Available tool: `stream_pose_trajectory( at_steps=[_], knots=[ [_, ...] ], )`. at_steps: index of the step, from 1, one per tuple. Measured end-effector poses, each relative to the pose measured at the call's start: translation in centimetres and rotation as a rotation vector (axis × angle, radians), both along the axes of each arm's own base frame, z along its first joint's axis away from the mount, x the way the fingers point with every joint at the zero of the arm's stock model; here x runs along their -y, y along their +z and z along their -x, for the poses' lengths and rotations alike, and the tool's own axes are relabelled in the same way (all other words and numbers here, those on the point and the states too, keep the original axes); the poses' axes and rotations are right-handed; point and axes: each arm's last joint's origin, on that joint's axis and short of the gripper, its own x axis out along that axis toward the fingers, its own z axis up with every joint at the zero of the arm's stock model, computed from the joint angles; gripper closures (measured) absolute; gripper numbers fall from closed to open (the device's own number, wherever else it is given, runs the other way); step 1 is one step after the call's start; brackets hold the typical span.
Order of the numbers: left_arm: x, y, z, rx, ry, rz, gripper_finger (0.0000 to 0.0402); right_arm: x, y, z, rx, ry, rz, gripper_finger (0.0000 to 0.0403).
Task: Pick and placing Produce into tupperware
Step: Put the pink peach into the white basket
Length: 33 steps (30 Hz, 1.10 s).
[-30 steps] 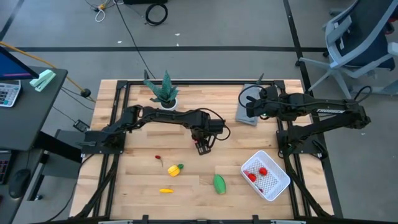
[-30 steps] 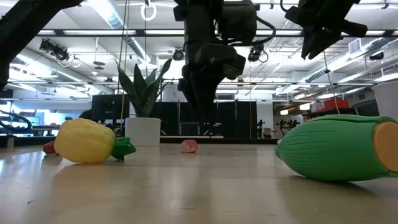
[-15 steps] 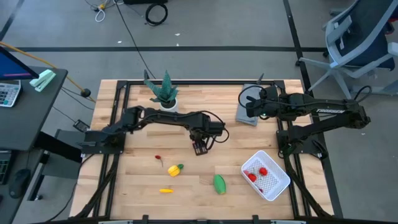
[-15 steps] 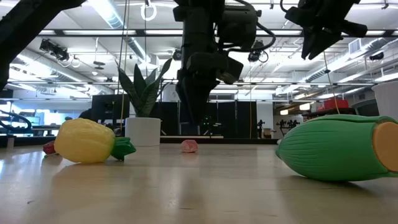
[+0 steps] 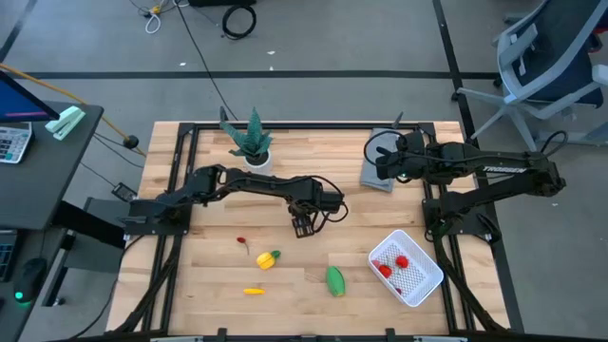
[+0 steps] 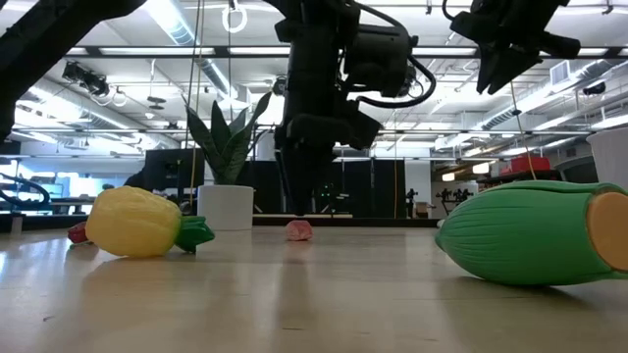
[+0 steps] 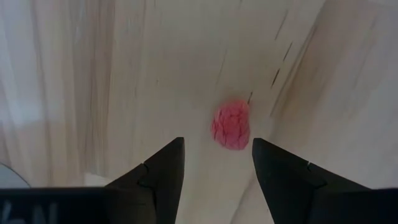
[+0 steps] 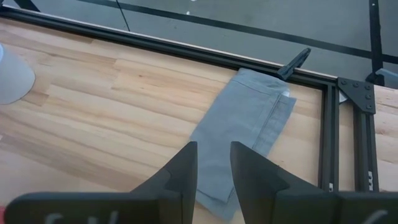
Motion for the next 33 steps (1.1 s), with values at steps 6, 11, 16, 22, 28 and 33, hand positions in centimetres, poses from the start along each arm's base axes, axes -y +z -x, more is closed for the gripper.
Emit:
stream_pose_trajectory(
  at_steps=[6, 11, 16, 22, 28, 33],
  knots=[
    [0.0, 0.0, -0.06, 0.006, 0.0, 0.0, 0.0204, 0.0, 0.0, 0.0, 0.0, 0.0, 0.0, 0.0298],
    [0.34, 0.0, -0.07, 0.008, -0.007, 0.0, 0.0206, 0.0, 0.0, 0.0, 0.0, 0.0, 0.0, 0.0298],
    [0.49, 0.0, -0.14, 0.016, -0.008, 0.001, 0.0193, 0.0, 0.0, 0.0, 0.0, 0.0, 0.0, 0.0298],
    [0.45, 0.0, -0.18, 0.02, -0.007, 0.001, 0.0171, 0.0, 0.0, 0.0, 0.0, 0.0, 0.0, 0.0298],
    [0.9, 0.0, -0.2, 0.023, -0.018, 0.001, 0.0161, 0.0, 0.0, 0.0, -0.001, 0.0, 0.0, 0.0298],
    [0.88, 0.0, -0.21, 0.023, -0.019, 0.001, 0.0165, -0.01, -0.01, 0.0, 0.0, 0.002, -0.005, 0.0298]
  ],
)
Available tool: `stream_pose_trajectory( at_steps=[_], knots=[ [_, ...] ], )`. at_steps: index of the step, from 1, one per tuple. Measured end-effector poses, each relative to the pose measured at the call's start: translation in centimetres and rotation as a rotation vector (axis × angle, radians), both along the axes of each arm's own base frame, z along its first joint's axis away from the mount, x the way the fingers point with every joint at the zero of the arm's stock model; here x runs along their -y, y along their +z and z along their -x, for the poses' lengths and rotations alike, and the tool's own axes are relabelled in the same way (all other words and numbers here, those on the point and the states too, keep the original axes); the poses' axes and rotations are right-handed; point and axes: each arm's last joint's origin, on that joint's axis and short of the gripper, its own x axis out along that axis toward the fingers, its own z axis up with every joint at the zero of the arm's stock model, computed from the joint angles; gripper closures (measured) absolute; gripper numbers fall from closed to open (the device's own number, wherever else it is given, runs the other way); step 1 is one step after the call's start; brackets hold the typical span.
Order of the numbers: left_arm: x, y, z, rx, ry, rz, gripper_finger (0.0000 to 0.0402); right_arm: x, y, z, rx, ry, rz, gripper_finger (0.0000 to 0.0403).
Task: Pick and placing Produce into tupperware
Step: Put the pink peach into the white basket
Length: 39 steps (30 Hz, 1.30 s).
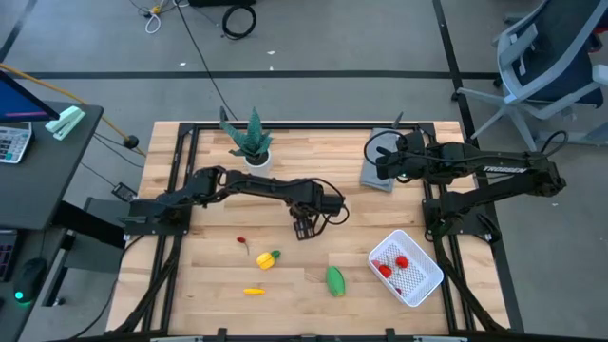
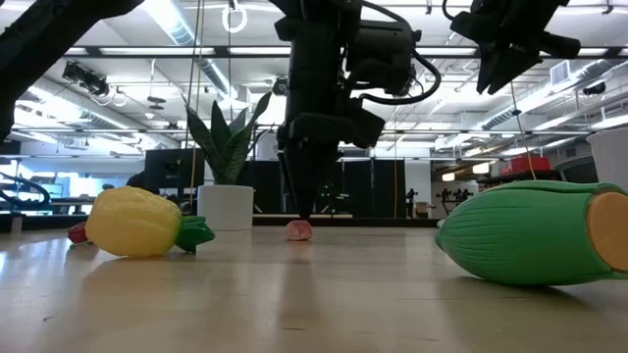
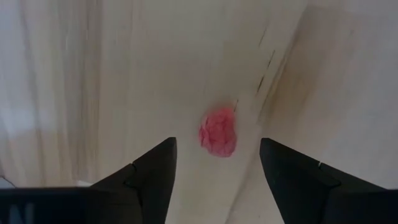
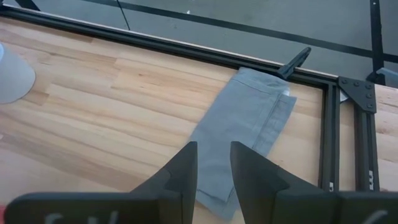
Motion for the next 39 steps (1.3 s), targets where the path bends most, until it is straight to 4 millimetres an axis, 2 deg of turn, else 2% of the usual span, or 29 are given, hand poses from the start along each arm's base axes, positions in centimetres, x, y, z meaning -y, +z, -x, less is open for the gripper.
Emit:
stream_pose_trajectory(
  at_steps=[16, 25, 39],
  knots=[
    [0.0, 0.0, 0.0, -0.001, 0.003, 0.0, 0.0168, 0.0, 0.0, 0.0, -0.001, 0.001, -0.001, 0.0298],
    [0.1, -1.9, 1.4, -0.099, 0.029, -0.006, 0.0168, 0.0, 0.0, 0.0, 0.005, -0.001, -0.001, 0.0298],
    [0.2, -2.0, 1.1, -0.067, 0.022, -0.004, 0.0168, 0.0, 0.0, 0.0, 0.006, -0.001, -0.001, 0.0298]
  ],
)
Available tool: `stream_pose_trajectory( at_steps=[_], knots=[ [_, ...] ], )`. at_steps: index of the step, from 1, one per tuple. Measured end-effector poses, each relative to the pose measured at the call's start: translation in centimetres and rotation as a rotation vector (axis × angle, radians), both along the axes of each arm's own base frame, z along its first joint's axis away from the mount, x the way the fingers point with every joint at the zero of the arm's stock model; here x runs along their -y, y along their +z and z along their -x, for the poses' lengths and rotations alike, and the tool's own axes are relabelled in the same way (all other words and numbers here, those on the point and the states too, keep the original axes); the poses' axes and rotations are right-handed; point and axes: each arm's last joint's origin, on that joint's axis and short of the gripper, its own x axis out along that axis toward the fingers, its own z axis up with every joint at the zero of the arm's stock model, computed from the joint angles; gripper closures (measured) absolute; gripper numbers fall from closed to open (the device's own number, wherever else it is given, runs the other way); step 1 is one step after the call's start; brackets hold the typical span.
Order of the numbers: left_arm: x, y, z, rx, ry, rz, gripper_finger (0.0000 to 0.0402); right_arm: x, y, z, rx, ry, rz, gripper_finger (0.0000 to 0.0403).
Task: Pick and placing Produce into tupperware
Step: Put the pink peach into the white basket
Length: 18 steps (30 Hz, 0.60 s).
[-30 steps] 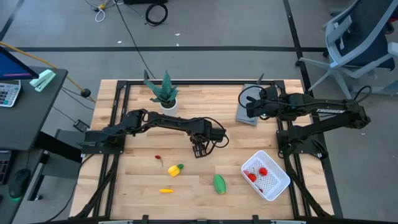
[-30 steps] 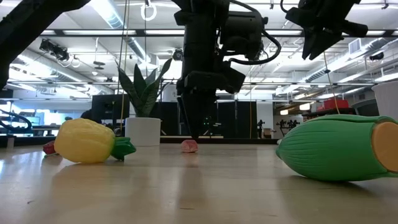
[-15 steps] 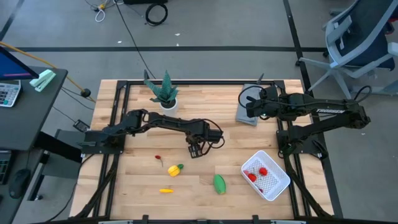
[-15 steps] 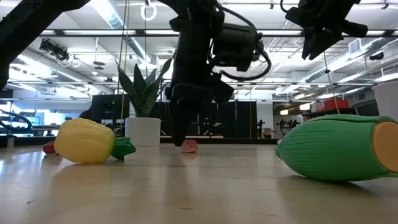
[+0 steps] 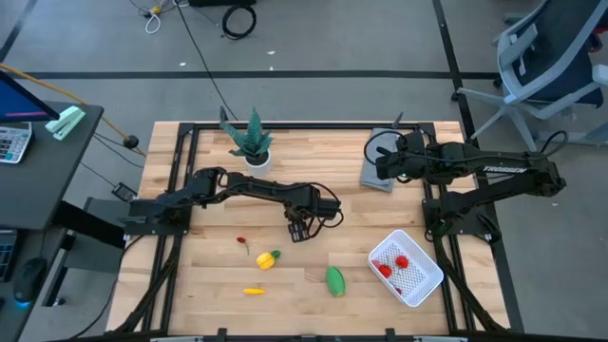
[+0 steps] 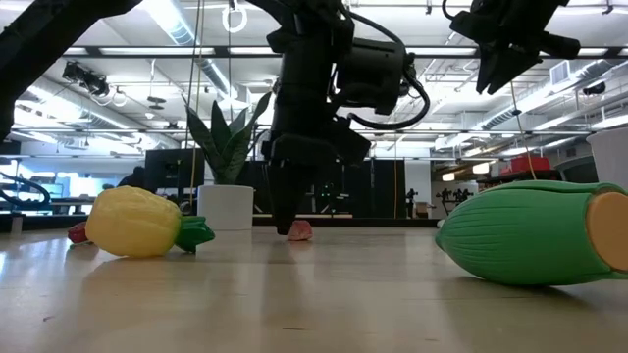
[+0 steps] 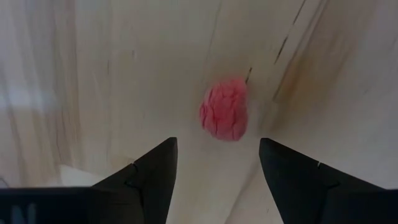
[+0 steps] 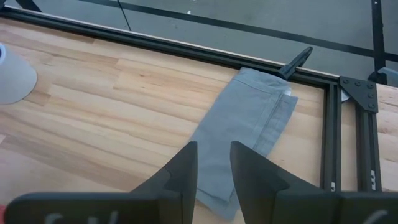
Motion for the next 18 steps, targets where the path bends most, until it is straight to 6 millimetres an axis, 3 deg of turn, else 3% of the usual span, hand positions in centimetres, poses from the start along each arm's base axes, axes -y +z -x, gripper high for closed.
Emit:
stream_pose_trajectory(
  at_steps=[18],
  knots=[
    [-0.02, -0.03, -0.67, 0.069, -0.002, 0.003, 0.0169, 0.0, 0.0, -0.01, 0.001, 0.0, 0.0, 0.0298]
  ],
)
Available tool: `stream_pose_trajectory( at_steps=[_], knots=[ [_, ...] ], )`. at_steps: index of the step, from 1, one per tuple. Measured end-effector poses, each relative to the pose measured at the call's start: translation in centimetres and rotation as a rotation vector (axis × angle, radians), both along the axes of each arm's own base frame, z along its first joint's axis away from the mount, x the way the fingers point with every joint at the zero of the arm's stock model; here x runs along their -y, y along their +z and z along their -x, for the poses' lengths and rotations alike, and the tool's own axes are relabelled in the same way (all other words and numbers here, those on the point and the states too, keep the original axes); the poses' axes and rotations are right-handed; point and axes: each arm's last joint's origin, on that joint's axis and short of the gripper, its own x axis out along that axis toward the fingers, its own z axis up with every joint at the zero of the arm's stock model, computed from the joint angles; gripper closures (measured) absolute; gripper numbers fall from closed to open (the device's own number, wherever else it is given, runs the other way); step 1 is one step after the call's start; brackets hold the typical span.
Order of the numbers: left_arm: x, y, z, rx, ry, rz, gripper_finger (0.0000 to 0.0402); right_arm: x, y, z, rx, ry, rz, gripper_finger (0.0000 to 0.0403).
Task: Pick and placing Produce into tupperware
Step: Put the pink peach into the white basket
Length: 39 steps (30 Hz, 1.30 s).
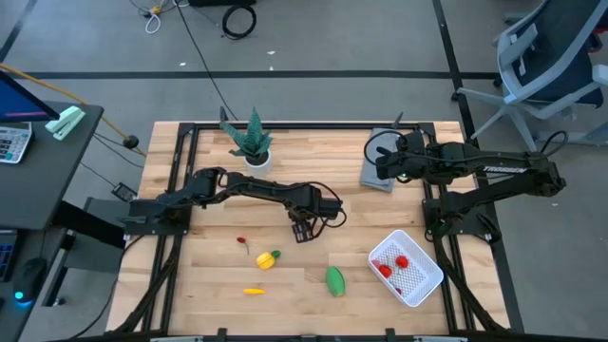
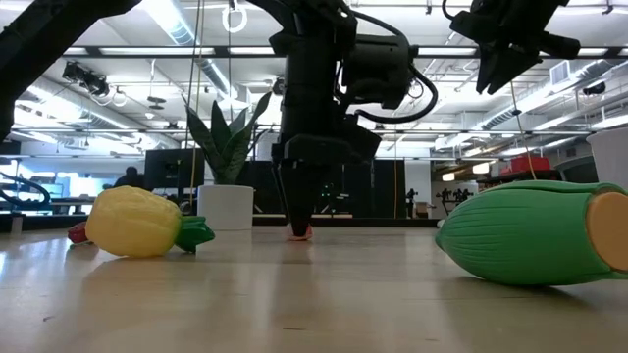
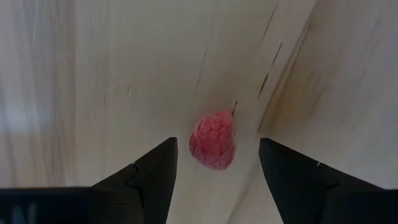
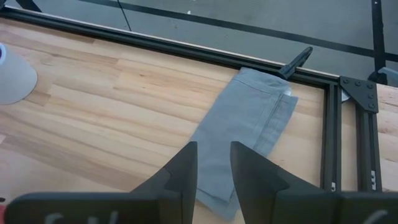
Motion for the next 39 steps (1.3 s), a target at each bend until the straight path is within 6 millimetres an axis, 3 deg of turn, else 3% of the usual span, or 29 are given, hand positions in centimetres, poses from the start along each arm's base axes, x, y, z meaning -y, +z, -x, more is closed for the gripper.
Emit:
stream_pose_trajectory(
  at_steps=[6, 25, 31, 35, 39],
  knots=[
    [0.0, 0.0, -0.1, 0.013, 0.0, 0.01, 0.0191, 0.0, 0.0, 0.0, 0.0, 0.0, 0.0, 0.0298],
    [0.2, 0.7, -0.5, 0.03, 0.0, 0.079, 0.0355, 0.0, 0.0, 0.0, 0.0, 0.0, 0.0, 0.0298],
    [1.2, 4.7, -2.4, 0.188, -0.025, 0.144, 0.0366, 0.0, 0.0, 0.0, 0.0, 0.0, 0.0, 0.0298],
    [2.2, 9.4, -3.9, 0.379, -0.058, 0.156, 0.0359, 0.0, 0.0, 0.0, 0.0, 0.0, 0.0, 0.0298],
    [3.4, 14.9, -5.5, 0.684, -0.155, 0.161, 0.0367, 0.0, 0.0, 0.0, 0.001, 0.0, 0.0, 0.0298]
  ],
)
